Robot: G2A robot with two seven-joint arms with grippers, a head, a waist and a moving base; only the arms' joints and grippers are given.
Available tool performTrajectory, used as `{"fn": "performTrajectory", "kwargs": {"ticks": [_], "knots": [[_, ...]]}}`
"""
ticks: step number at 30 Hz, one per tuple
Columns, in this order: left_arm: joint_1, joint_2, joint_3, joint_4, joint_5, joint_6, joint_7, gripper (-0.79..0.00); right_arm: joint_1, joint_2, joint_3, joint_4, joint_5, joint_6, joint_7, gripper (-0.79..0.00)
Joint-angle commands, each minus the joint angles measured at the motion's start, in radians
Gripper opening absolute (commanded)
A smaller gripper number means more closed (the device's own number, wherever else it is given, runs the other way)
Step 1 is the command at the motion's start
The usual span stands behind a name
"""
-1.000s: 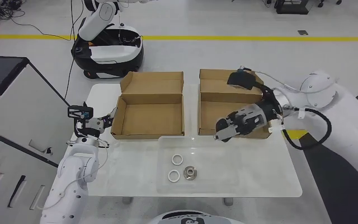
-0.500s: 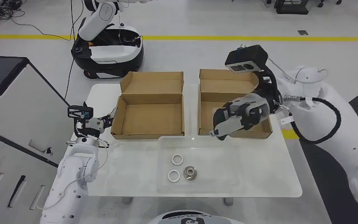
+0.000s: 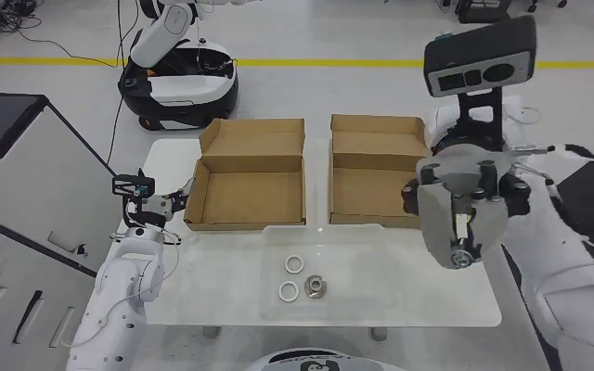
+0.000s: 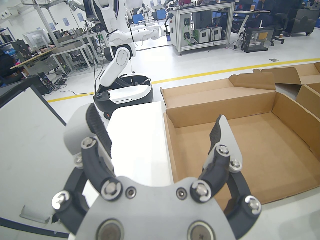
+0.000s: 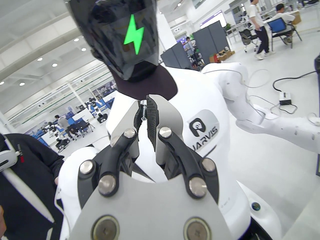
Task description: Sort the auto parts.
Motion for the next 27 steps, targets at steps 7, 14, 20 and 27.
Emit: {"fn": "performTrajectory", "kwargs": {"ticks": [7,14,20,27], "knots": [[0.000,0.000,0.000,0.000,0.000,0.000,0.000,0.000,-0.077,-0.149,0.128,0.022,-0.013,0.064,0.064,-0.785],[0.000,0.000,0.000,0.000,0.000,0.000,0.000,0.000,-0.088,-0.230,0.149,0.057,-0.079,0.064,0.064,-0.785],[0.000,0.000,0.000,0.000,0.000,0.000,0.000,0.000,-0.083,-0.280,0.154,0.081,-0.107,0.064,0.064,-0.785],[0.000,0.000,0.000,0.000,0.000,0.000,0.000,0.000,-0.073,-0.308,0.145,0.113,-0.242,0.064,0.064,-0.785]]}}
